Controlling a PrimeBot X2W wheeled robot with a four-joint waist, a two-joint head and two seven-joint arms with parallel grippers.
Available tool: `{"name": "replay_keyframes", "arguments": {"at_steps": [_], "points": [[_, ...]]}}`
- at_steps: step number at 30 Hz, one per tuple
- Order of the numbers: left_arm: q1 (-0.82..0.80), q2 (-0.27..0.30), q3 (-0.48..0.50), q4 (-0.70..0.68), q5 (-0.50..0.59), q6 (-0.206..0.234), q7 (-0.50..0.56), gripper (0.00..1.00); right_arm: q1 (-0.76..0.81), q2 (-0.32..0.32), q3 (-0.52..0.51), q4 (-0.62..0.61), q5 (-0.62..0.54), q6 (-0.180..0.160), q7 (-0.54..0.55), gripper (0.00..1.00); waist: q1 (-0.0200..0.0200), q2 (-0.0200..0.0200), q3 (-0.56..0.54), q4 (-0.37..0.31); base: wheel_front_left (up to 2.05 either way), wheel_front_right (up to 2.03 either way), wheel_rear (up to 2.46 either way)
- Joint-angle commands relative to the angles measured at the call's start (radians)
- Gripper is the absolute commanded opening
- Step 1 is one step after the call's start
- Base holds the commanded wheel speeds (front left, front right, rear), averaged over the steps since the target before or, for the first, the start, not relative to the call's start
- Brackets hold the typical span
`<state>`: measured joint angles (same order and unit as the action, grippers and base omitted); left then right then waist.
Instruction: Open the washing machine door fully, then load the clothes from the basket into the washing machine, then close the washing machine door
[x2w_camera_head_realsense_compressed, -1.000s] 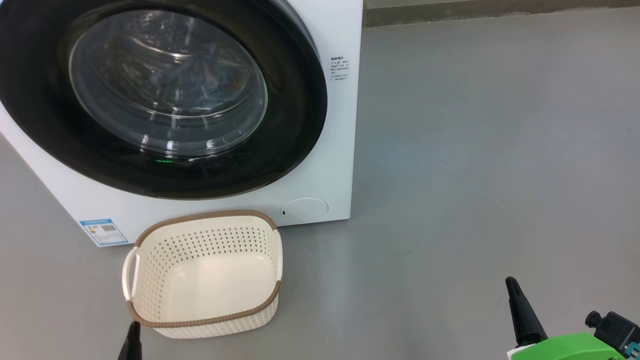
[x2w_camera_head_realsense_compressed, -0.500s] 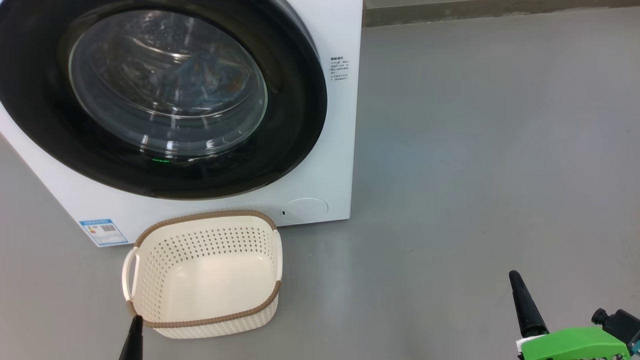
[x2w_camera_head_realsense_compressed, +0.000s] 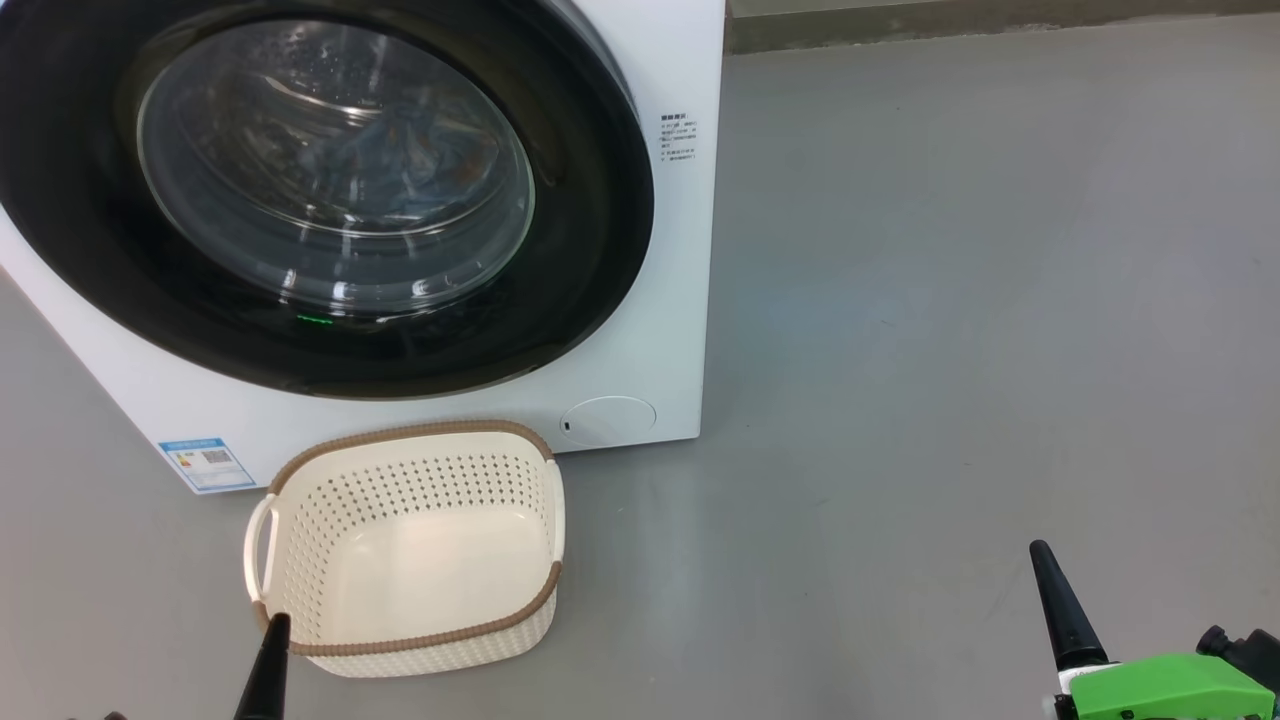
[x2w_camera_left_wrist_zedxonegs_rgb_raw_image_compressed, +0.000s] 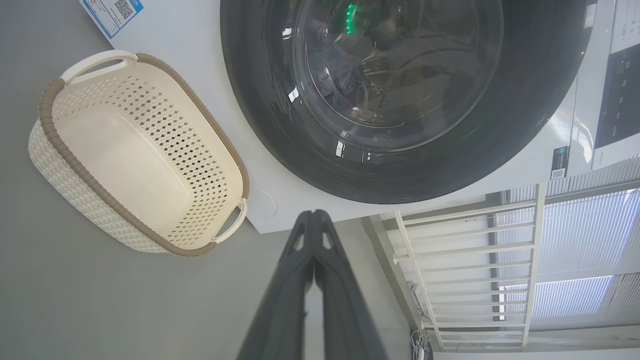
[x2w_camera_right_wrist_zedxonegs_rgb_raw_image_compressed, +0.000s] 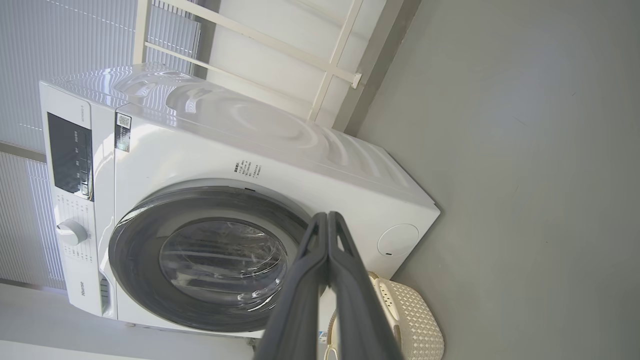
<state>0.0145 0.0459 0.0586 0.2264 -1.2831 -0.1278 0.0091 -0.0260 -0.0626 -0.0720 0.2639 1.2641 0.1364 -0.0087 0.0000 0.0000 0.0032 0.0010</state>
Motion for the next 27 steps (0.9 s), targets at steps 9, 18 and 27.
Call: {"name": "replay_keyframes", "arguments": {"at_steps": [9,18,27], "points": [[-0.069,0.014,0.033,-0.008,-0.102,-0.002,0.029,0.00,-0.059,-0.009,0.008,-0.023,0.114,-0.005,0.031,0.00,0.0000,0.0000,0.000,0.000,0.00,0.00,0.00],[-0.090,0.013,0.038,0.003,-0.195,-0.003,0.056,0.00,-0.067,-0.009,-0.001,-0.022,0.217,-0.005,0.059,0.00,0.0000,0.0000,0.000,-0.001,0.00,0.00,0.00],[-0.111,0.012,0.043,0.013,-0.289,-0.003,0.083,0.00,-0.075,-0.008,-0.009,-0.021,0.319,-0.006,0.086,0.00,0.0000,0.0000,0.000,-0.001,0.00,0.00,0.00]]}}
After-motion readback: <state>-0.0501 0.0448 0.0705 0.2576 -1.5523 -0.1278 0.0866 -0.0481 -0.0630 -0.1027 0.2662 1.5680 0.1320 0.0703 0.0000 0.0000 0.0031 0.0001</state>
